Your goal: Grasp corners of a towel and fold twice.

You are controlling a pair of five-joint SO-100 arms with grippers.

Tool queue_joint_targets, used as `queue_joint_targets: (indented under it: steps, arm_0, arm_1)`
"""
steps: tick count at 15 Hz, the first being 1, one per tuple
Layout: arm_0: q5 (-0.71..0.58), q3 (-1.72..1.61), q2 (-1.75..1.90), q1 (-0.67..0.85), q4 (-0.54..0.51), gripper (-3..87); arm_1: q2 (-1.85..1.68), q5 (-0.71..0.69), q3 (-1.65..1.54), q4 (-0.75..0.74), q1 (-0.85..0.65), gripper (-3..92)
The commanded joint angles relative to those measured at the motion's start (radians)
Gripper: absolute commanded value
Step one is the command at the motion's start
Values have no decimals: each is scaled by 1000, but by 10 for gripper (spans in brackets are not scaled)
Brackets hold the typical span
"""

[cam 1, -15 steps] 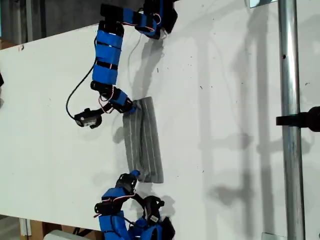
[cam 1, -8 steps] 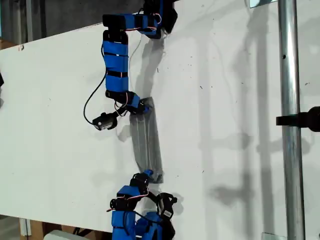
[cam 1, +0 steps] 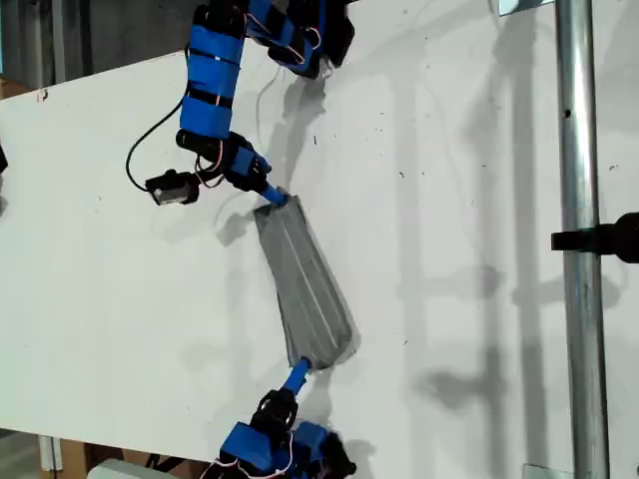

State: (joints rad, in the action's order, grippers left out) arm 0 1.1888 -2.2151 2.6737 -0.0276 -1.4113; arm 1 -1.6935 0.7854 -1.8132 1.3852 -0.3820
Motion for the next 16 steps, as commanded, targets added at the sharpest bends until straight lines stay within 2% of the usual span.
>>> queue_joint_targets:
  steps: [1, 2, 3, 5, 8, 10, 12, 13, 16]
  arm_0:
    - [69, -313, 706, -78, 41, 159]
    - [120, -387, 798, -78, 3, 156]
    - [127, -396, 692, -118, 54, 157]
    - [146, -410, 657, -137, 80, 145]
    - [132, -451, 795, -167, 67, 139]
    - [153, -476, 796, -170, 84, 132]
    - [167, -483, 798, -186, 91, 121]
    - [179, -480, 798, -195, 84, 115]
    - [198, -471, 799, -198, 60, 110]
  arm_1:
    - [-387, 121, -311, -95, -26, 329]
    - [-495, 143, -425, -130, -48, 327]
    - [-532, 163, -468, -133, -52, 327]
    - [-586, 222, -543, -156, -20, 334]
    - [-796, 295, -747, -330, -46, 336]
    - [-583, 291, -713, -606, -63, 347]
    - [-129, 295, -551, -894, -43, 356]
    - [83, 311, -396, -916, -14, 369]
    - [383, 314, -41, -930, 98, 353]
